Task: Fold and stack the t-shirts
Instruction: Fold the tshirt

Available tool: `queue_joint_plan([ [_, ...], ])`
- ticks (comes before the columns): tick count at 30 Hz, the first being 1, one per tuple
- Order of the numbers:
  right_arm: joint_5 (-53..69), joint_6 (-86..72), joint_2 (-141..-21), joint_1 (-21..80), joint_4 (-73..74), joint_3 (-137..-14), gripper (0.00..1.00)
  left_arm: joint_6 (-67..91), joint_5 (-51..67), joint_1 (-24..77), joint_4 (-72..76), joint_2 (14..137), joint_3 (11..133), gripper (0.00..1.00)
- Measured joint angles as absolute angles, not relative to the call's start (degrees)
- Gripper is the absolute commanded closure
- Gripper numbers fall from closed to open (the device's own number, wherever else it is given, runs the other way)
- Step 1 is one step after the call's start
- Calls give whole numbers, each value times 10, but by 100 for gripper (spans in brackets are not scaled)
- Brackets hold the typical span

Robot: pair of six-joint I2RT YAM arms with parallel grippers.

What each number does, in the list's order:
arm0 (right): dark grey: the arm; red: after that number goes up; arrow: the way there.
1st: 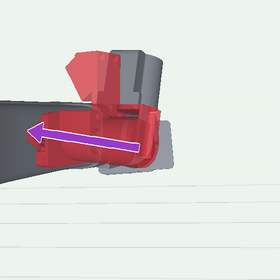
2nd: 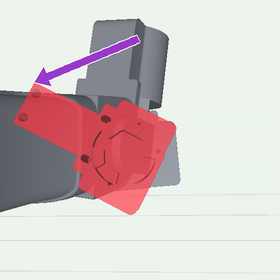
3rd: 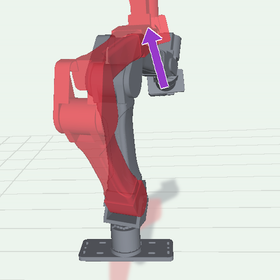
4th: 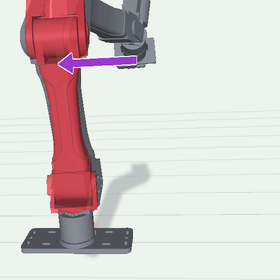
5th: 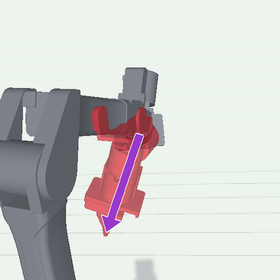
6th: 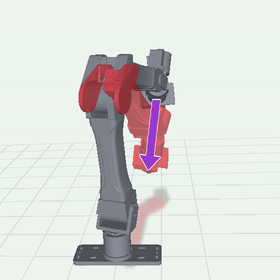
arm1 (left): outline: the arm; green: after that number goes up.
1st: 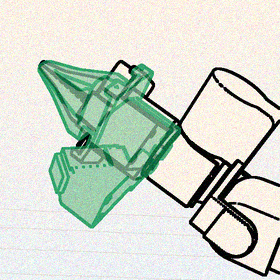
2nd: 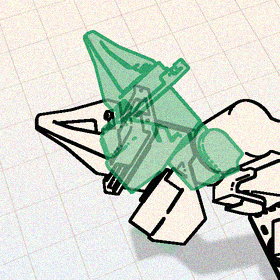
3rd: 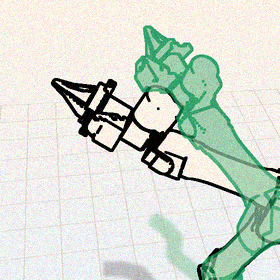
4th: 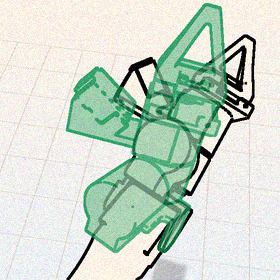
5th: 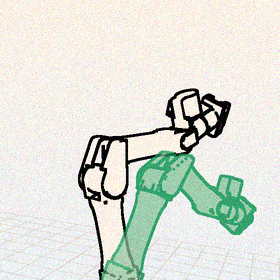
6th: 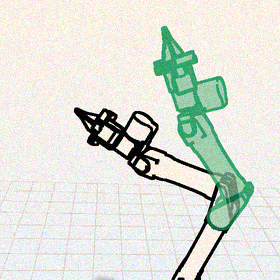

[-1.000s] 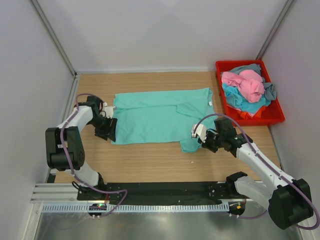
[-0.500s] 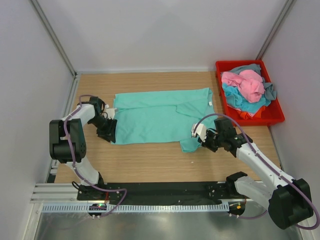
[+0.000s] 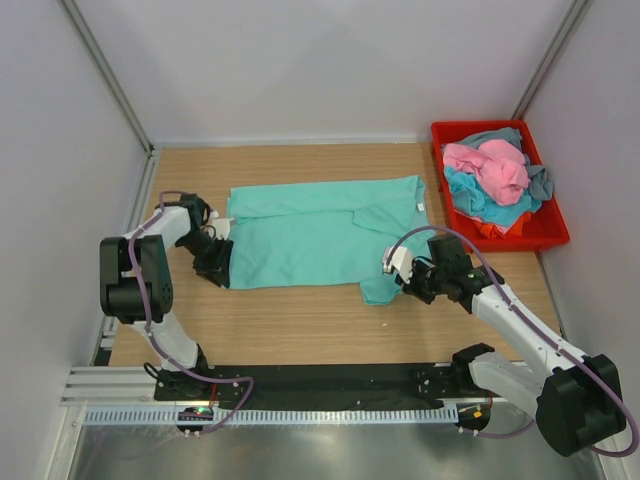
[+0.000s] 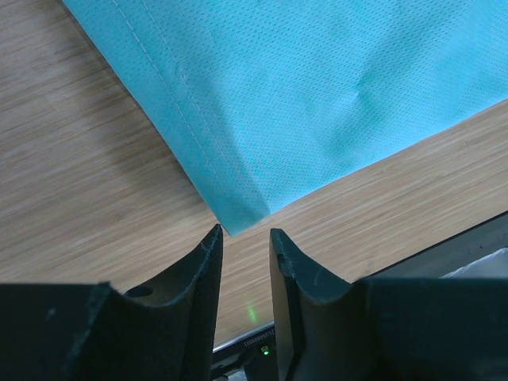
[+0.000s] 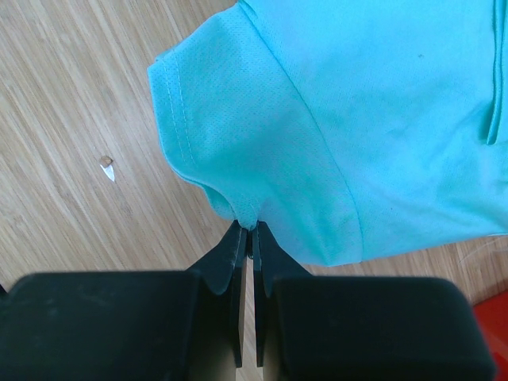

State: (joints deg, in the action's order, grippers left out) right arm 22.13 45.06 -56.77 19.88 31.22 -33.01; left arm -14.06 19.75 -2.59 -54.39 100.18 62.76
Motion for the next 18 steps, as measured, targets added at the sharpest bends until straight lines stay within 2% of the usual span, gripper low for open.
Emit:
queue_joint_plan([
  [3,221,451,-568,199,312,-330,92,-142,197,-26,-550,1005,628,71],
  [13,219,449,-568,199,310,-330,92,-141,197,-26,-551,1024,636,66],
  [16,219,448,-568,199,308,-330,92,-140,198,-26,-550,1034,639,77],
  [17,218,448,-568,199,308,-330,92,-140,198,-26,-550,1037,639,83],
  [18,217,448,-568,199,308,-330,92,-139,199,-26,-550,1040,640,93],
])
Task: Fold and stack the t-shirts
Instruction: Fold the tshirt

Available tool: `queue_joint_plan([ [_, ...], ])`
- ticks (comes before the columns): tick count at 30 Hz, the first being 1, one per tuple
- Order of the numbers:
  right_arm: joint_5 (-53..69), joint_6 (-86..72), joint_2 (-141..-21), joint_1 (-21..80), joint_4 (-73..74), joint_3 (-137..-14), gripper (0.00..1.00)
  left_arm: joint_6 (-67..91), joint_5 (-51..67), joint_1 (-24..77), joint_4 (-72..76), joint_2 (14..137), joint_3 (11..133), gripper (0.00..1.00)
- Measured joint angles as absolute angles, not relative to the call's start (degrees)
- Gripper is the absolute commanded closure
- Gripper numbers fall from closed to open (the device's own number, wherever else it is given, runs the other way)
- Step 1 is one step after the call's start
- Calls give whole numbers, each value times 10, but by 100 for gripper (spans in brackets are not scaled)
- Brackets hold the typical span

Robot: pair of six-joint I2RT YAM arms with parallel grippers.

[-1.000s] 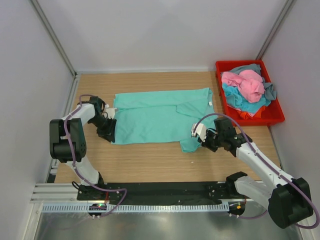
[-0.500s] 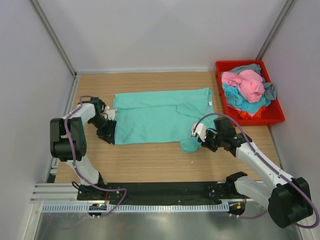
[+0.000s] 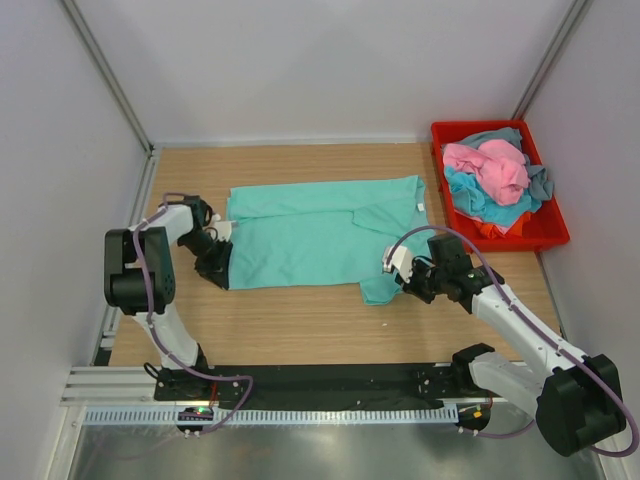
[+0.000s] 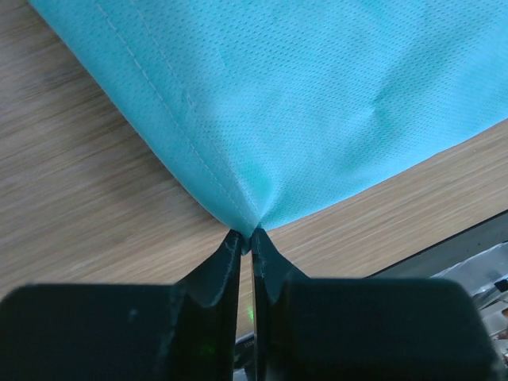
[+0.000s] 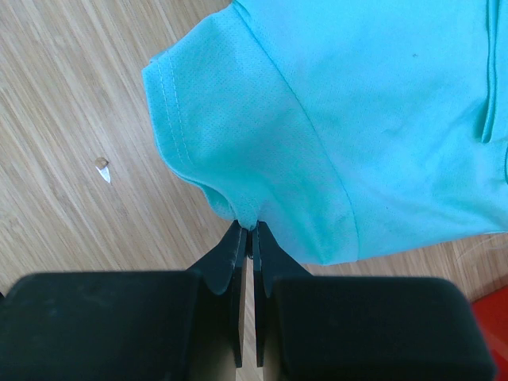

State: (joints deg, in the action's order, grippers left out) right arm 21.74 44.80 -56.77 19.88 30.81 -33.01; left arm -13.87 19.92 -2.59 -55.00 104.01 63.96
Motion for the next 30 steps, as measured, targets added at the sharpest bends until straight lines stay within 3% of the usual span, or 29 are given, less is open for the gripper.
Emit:
queue_joint_plan([
  [2,217,448,-568,199,308,-330,93,-139,202,-26,-550,1043,640,100],
  [10,201,430,-552,199,308,-334,95,-142,209,-26,-568,1022,649,100],
  [18,172,401,-558,196,297,-413,98,-145,210,-26,-606,959,740,100],
  [30,139,354,-741,143,179,-569,98,-137,221,-26,-615,1072,917,100],
])
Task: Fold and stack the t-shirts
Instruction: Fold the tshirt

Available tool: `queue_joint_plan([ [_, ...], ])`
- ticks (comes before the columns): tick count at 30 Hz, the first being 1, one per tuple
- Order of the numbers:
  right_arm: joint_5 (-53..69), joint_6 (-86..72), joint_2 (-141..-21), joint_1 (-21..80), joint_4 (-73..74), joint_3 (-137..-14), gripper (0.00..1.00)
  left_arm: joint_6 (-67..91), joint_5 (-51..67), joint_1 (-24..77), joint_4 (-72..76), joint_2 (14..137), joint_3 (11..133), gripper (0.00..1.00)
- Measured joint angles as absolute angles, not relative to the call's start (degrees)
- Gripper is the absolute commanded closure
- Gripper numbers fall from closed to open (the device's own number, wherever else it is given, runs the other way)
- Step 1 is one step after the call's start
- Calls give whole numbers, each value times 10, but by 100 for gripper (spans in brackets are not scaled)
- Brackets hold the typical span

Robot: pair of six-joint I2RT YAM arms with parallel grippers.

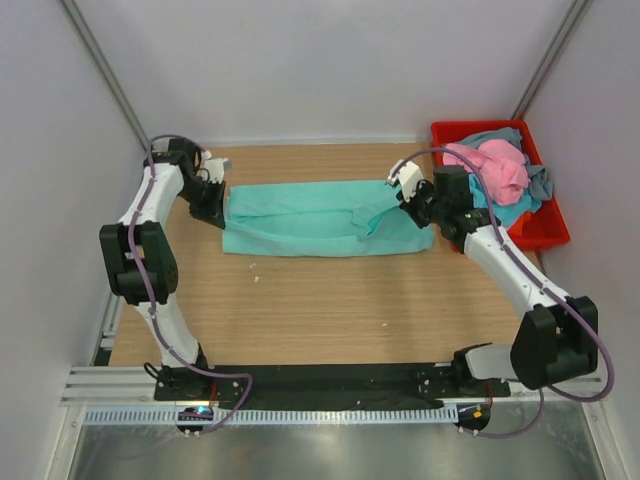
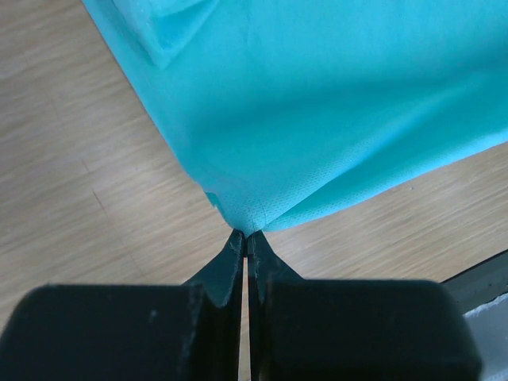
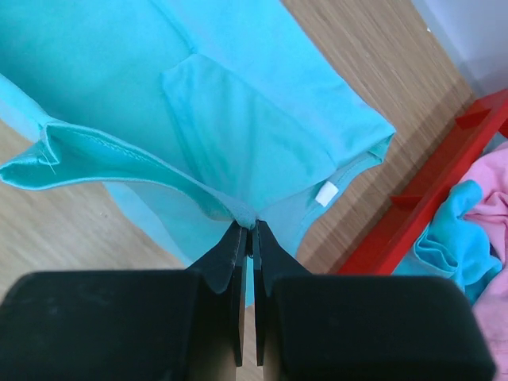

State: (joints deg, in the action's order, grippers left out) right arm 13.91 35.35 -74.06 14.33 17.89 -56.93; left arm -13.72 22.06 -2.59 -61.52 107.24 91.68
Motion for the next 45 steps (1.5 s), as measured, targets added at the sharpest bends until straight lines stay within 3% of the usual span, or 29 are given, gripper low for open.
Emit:
queue_joint_plan([
  [12,129,314,-943,118,89,-696,99,-121,219,-26,-628,1239,1141,100],
  [24,124,282,-1111,107,57,-826,99,-95,195,-26,-632,1324,1218,99],
  [27,111,273,-1119,104,48,-832,82,-82,188,-26,-628,1326,1218,76],
  [28,103,267,-1119,104,46,-832,65,-77,183,-26,-625,1326,1218,60],
  [31,60,239,-1119,103,26,-832,50,-53,168,-26,-592,1314,1195,40],
  [34,17,211,-1104,103,6,-819,44,-36,154,-26,-552,1268,1123,33],
  [39,1,154,-1014,101,12,-759,43,-21,155,-24,-494,1141,999,32],
  [45,80,74,-965,100,33,-748,45,-30,160,22,-437,1067,953,34],
])
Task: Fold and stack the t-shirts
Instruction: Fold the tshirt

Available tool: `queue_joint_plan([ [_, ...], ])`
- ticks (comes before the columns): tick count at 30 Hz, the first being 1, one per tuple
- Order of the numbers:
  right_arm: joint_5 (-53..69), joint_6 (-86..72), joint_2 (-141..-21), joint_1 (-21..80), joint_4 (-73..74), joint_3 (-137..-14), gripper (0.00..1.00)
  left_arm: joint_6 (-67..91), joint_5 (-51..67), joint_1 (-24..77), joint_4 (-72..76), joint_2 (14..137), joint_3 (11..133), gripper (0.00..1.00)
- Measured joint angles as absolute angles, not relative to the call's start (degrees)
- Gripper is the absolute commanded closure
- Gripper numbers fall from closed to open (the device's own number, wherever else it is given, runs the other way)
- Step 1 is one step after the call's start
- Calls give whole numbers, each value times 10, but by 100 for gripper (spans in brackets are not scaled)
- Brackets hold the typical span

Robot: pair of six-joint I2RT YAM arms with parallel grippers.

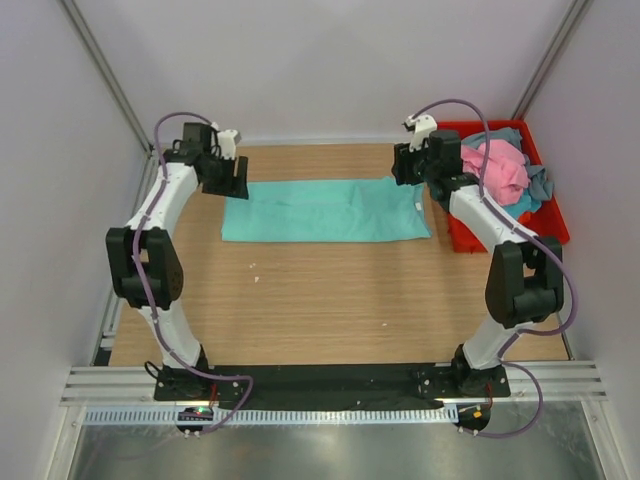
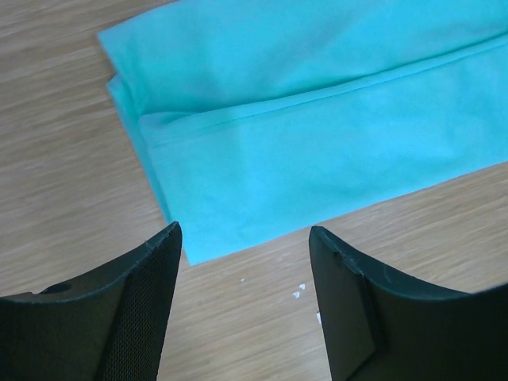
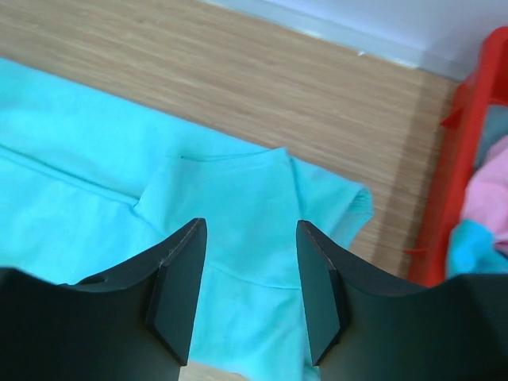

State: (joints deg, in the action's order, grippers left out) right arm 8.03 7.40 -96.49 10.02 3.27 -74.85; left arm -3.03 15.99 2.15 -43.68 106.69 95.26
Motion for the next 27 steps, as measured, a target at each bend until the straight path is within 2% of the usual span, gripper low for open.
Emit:
queue_joint_plan([
  [6,110,45,-1025,104,60,-736,46,-60,138,77,-400,1104,919,34],
  [18,125,11,-1133,104,89,-747,47,-80,68,66,-381,1189,922,35],
  [27,135,9,-1193,108,107,-815,47,-93,16,71,-415,1216,925,38],
])
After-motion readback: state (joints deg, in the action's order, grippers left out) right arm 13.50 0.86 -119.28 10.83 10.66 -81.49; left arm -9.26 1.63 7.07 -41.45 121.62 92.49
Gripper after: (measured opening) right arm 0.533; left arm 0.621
